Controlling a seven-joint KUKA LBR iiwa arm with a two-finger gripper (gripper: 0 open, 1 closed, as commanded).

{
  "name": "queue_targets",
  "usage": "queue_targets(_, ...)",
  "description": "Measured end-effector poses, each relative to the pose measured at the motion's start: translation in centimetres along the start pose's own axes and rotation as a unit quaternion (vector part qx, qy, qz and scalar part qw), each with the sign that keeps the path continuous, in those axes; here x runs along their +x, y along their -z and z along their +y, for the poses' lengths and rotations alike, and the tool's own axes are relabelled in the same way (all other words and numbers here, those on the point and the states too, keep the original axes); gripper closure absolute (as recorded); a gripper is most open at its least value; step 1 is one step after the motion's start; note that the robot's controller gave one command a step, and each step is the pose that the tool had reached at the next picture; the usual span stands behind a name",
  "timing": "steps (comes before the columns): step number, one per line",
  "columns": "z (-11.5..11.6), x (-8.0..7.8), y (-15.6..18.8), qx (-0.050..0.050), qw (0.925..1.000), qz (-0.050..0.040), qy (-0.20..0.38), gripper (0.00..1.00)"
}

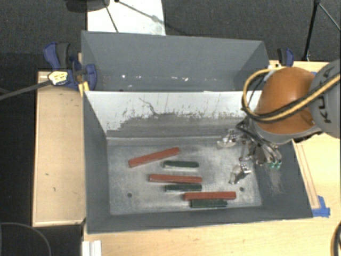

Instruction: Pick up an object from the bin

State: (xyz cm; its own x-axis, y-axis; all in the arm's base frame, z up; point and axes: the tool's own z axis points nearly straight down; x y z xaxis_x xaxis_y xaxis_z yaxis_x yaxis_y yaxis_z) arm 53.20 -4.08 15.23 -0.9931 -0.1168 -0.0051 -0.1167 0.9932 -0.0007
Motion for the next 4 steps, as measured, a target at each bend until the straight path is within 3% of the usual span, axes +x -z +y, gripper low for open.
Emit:
queue_targets(1, 5.4, 3.6, 0.6, -0.002, 1.0000, 0.0025, 0.007, 0.00)
queue_targets(2, 8.3, 3.9, -3.7, -0.001, 0.9960, 0.0012, 0.090, 0.00)
queue_targets(3, 7.3, 4.0, -7.9, -0.001, 0.9985, -0.0070, 0.055, 0.00)
queue_targets(4, 7.9, 4.2, -7.8, 0.002, 0.9957, -0.0046, 0.093, 1.00)
